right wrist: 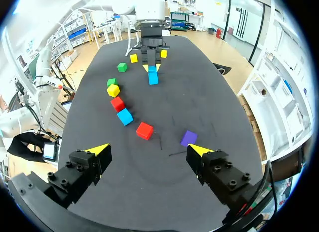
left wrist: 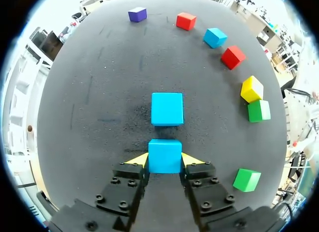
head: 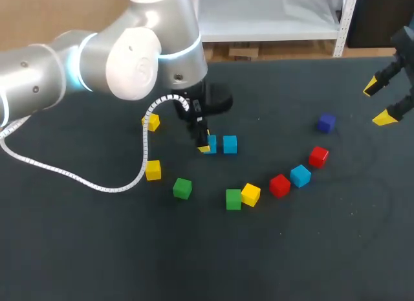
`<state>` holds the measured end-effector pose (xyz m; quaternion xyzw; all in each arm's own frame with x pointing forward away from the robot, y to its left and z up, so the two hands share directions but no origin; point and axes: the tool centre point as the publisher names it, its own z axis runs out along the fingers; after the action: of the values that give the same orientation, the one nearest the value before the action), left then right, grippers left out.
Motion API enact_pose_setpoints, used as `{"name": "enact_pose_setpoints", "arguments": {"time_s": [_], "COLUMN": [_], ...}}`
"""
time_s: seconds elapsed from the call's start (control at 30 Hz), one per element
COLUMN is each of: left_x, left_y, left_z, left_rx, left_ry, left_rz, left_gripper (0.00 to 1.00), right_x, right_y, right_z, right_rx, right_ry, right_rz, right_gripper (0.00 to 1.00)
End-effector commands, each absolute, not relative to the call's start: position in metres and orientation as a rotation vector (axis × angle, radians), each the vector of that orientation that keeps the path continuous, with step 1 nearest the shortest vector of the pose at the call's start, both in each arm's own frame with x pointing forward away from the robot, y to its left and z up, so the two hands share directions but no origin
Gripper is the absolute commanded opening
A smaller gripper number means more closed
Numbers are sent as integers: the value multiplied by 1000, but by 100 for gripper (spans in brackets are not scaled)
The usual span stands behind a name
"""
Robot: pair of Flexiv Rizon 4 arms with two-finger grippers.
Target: Place the blue cubes, place green cubes on the blue cubes, place the yellow cubes on the green cubes, then place the red cubes on the yellow cubes, and place purple cube on the red cubes.
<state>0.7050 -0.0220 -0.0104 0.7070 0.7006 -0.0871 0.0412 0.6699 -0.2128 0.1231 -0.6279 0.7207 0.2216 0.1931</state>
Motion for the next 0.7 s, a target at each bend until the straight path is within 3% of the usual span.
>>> {"name": "enact_pose_setpoints", "arguments": {"time_s": [0.03,0.53,0.7], "left_x": [704,706,707], "left_y": [-22,-22,-22], "left_z": [-13,-12,-12], "left_rx": [2167,2171,2174], "left_ry": [2143,2143,2142], "left_rz": [-268,-262,-263], "left_gripper": [0,0,13], "right_x": [670,670,670], "right_y": [-213,-213,-213], "right_z": [123,123,123], "right_rx": [-1761,-1761,-1761], "right_ry": [2021,2021,2021], "right_rz": [621,621,621], "right_gripper": [100,100,100]}}
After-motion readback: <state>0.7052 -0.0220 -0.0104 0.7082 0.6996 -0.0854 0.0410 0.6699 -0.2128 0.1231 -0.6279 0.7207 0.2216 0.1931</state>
